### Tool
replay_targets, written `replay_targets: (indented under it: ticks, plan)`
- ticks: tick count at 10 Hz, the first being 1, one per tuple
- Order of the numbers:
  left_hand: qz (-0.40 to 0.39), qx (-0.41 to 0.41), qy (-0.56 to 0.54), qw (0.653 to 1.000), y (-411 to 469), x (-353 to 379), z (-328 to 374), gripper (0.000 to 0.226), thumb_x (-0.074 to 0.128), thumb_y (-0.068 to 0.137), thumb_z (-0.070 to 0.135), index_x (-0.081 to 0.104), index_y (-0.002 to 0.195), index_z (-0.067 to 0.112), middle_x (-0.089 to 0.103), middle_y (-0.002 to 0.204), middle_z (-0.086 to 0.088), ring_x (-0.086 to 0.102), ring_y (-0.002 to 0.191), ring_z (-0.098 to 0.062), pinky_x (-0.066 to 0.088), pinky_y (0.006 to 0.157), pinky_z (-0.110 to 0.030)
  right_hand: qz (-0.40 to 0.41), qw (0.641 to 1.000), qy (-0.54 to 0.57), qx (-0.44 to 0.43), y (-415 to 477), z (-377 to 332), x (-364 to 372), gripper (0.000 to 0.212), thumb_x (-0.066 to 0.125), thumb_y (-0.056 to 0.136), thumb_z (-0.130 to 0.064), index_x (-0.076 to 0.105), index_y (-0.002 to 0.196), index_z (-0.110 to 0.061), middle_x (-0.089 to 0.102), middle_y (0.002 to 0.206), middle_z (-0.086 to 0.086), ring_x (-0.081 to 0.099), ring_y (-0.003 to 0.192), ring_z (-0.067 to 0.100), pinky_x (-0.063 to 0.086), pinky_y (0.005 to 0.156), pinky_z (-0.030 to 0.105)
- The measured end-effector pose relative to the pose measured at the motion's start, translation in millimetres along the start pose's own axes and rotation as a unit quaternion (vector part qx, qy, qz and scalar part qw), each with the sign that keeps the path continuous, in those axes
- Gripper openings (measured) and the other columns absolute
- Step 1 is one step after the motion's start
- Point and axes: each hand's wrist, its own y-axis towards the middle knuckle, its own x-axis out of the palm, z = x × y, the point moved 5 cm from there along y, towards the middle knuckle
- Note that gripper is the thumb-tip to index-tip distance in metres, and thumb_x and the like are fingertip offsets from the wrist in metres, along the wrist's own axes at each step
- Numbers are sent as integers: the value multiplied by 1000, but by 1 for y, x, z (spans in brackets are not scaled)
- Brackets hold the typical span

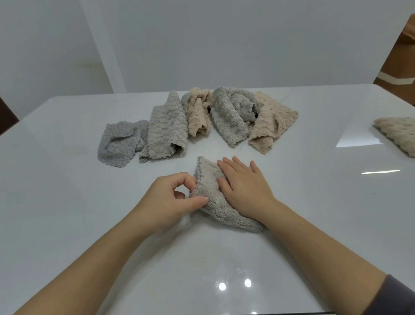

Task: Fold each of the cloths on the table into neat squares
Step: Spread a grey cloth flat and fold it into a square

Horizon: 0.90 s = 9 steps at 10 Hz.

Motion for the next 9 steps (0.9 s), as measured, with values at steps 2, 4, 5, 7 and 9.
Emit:
replay_targets:
  ticks: [2, 4, 5, 7, 9]
  plan:
    - [-152, -109, 31, 982, 14, 1, -5, 11, 74, 84, 10, 65, 90, 6, 56, 72, -7, 42, 43, -5, 31, 41, -14, 1, 1000, 4, 4, 0, 1, 1, 54, 24, 103, -42, 23, 154, -23, 20, 162, -5, 10, 150, 15, 2, 121, 43]
    - [-249, -135, -14, 959, 19, 10, -3, 29, 78, 68, 31, 70, 90, 14, 53, 70, -5, 40, 53, -10, 28, 46, -19, 2, 1000, -2, 0, 0, 0, 1, 54, 22, 104, -41, 22, 155, -23, 19, 162, -5, 8, 150, 15, 1, 121, 43]
    - [-283, -132, -43, 949, 18, 15, -3, 23, 77, 73, 27, 65, 87, 14, 45, 65, -5, 31, 43, -9, 24, 37, -18, 0, 1000, -2, -1, -1, 0, 0, 54, 22, 104, -41, 21, 155, -23, 18, 162, -4, 7, 150, 15, 0, 121, 44]
    - [-219, -176, -24, 959, 11, 8, -17, 25, 74, 83, 28, 66, 100, 12, 41, 62, -6, 25, 35, -9, 18, 35, -17, 4, 1000, -4, -1, 0, -2, 2, 54, 22, 103, -42, 21, 155, -23, 18, 162, -4, 6, 150, 15, -1, 121, 44]
    - [-75, -147, -7, 986, -1, -12, -26, 20, 70, 87, 20, 57, 85, 5, 37, 47, 4, 24, 37, -13, 16, 37, -18, -1, 1000, 7, -29, 9, -17, 6, 54, 23, 104, -41, 23, 154, -22, 20, 162, -3, 6, 150, 16, -1, 121, 45]
